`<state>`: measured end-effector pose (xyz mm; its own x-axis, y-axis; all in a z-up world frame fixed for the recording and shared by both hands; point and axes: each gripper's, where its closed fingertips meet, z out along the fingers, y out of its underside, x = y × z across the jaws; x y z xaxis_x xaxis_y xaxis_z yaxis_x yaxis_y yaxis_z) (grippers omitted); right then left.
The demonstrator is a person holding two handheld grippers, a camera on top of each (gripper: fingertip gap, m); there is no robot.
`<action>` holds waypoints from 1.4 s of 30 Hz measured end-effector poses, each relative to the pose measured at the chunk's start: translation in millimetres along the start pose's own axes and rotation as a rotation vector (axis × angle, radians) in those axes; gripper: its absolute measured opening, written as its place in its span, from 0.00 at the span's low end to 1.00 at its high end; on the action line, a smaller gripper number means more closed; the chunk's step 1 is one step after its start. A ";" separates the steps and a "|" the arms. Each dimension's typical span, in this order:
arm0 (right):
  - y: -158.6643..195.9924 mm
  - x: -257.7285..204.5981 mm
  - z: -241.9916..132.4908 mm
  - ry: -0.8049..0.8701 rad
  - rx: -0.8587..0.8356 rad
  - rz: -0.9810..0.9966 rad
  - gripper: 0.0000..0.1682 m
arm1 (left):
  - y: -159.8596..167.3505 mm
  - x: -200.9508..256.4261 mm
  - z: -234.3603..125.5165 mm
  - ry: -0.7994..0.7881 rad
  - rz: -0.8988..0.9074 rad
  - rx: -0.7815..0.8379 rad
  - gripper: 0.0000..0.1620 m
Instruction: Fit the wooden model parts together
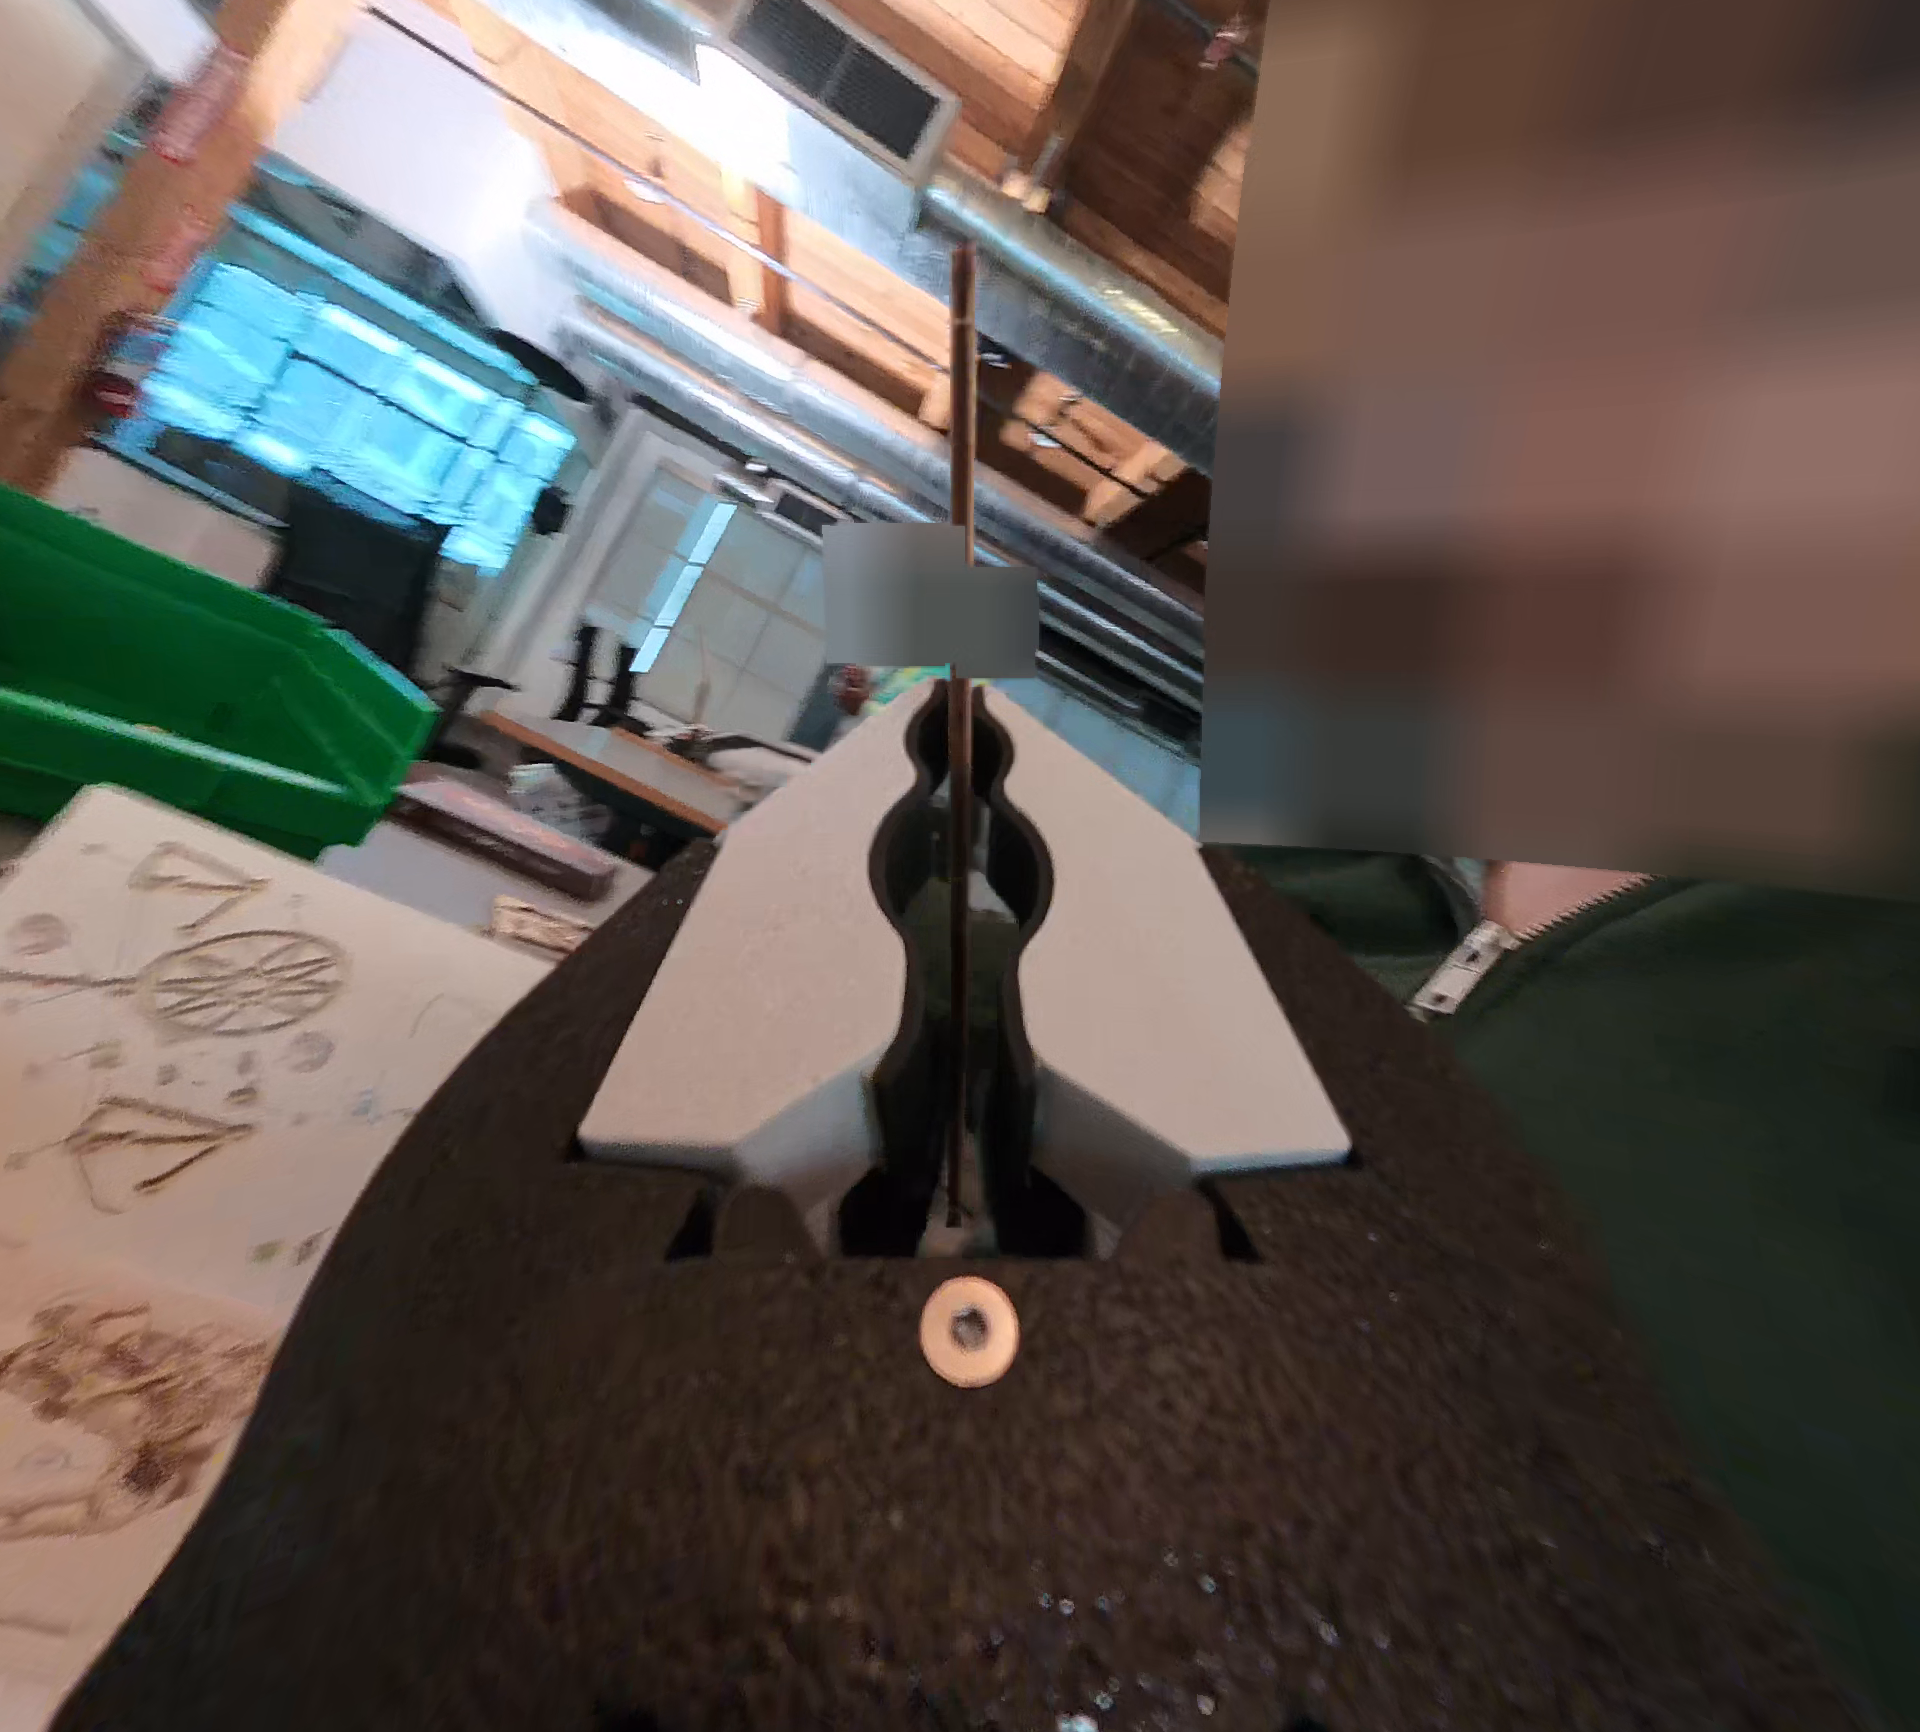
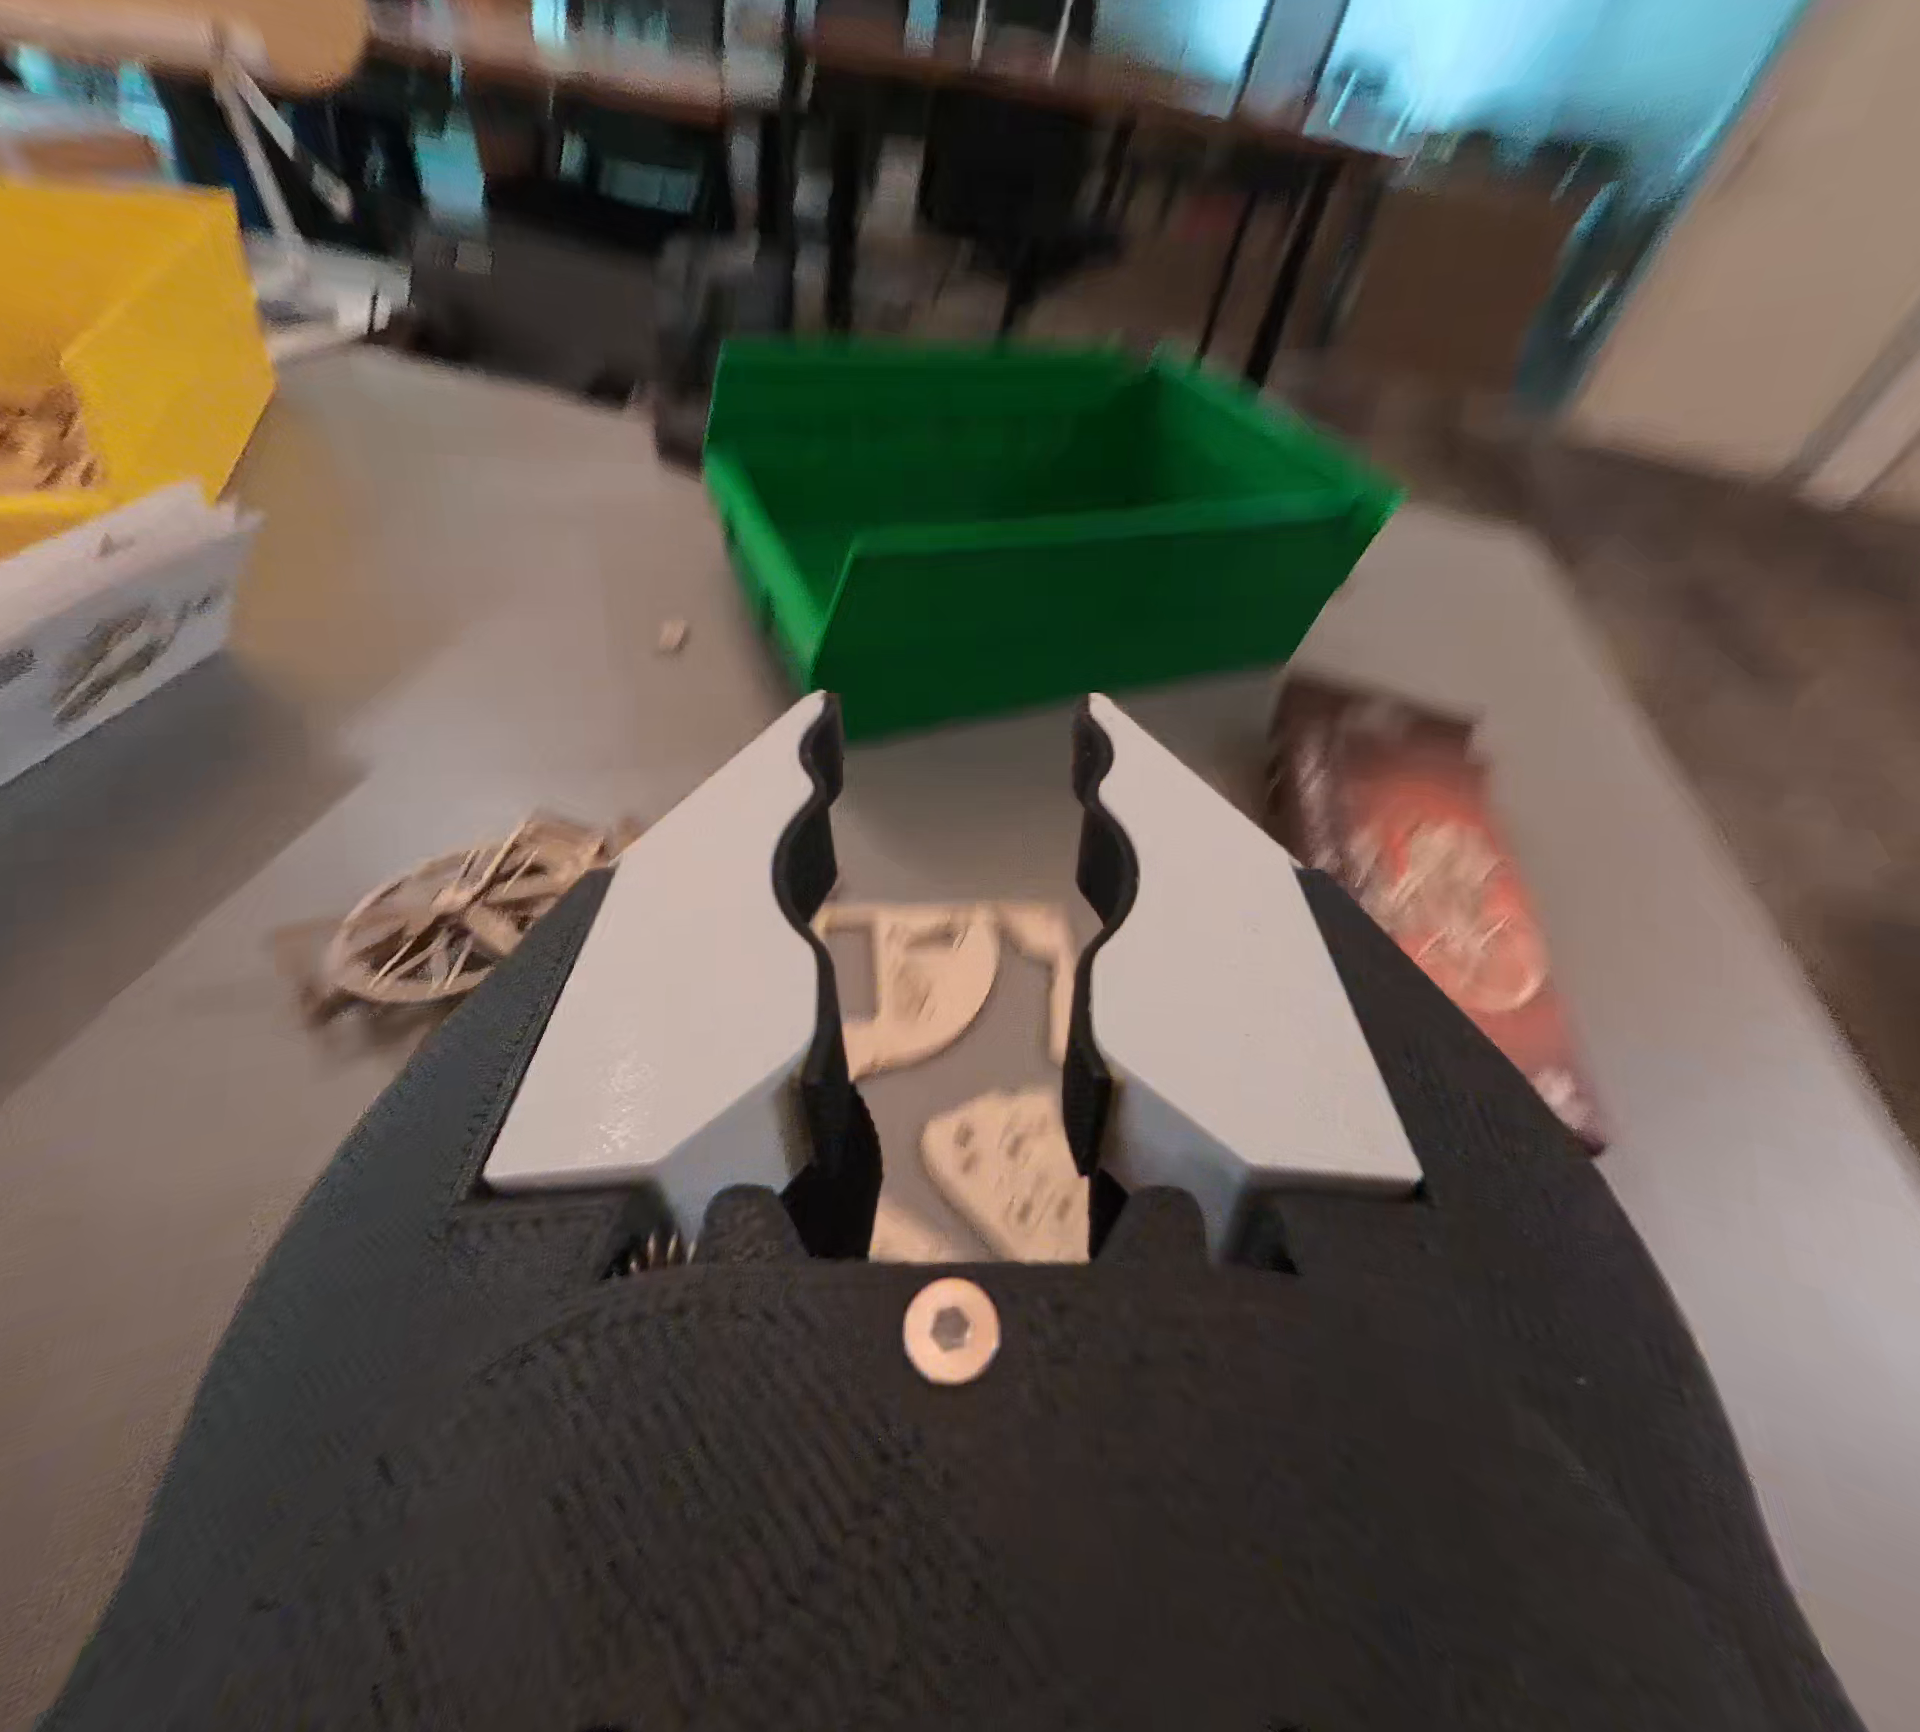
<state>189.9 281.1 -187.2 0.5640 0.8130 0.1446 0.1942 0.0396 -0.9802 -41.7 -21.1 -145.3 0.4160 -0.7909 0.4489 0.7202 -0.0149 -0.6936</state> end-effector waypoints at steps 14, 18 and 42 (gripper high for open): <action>-42.7 -13.8 12.8 0.274 0.507 -0.469 0.22 | -46.7 -63.6 -23.8 -0.772 0.116 0.051 0.00; -53.6 -16.5 14.3 0.283 0.564 -0.526 0.21 | -67.0 -62.3 -40.5 -0.831 0.154 0.011 0.00; -57.6 -29.3 6.9 0.151 0.656 -0.392 0.14 | -157.8 -13.1 -249.8 -1.230 0.869 0.715 0.00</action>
<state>156.7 259.0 -136.0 0.6645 0.5827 0.4679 -0.0860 0.6816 -0.7266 -299.5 -161.2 -182.5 0.7115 0.5132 0.4800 0.0031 0.6808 -0.7325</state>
